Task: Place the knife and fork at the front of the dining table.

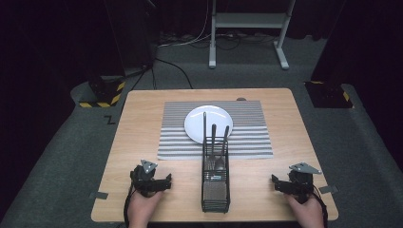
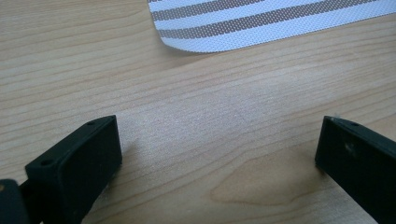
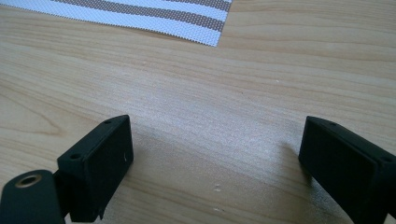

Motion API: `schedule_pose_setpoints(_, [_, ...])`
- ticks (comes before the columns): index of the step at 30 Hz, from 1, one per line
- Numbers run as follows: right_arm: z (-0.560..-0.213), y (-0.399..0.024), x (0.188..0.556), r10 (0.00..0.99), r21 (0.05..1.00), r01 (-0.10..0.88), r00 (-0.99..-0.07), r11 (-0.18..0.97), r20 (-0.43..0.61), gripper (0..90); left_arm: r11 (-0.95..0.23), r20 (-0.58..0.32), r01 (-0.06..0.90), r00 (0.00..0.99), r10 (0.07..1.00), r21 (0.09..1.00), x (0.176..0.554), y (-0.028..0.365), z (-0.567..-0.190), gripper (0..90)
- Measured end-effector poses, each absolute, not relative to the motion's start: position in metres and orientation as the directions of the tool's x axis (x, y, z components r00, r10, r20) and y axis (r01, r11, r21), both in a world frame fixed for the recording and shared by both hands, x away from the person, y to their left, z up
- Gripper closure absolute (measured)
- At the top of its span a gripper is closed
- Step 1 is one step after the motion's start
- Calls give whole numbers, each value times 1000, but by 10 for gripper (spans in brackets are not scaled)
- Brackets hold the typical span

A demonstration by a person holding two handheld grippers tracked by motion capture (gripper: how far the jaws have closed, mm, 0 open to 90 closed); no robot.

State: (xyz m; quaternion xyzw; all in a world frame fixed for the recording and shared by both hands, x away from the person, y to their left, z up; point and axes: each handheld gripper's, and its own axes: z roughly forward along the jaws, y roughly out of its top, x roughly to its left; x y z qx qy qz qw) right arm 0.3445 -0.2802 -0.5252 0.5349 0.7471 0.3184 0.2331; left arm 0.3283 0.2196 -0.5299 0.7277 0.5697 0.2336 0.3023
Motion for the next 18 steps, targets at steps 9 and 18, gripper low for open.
schedule_pose_setpoints(9, [-525,-280,344,947,726,649,-323,228,-9,97,-167,-4,689,240,971,706,328,219,-530,2])
schedule_pose_setpoints(18, [-525,-280,344,947,726,649,-321,227,-9,96,-158,-8,652,245,970,741,324,222,-526,3])
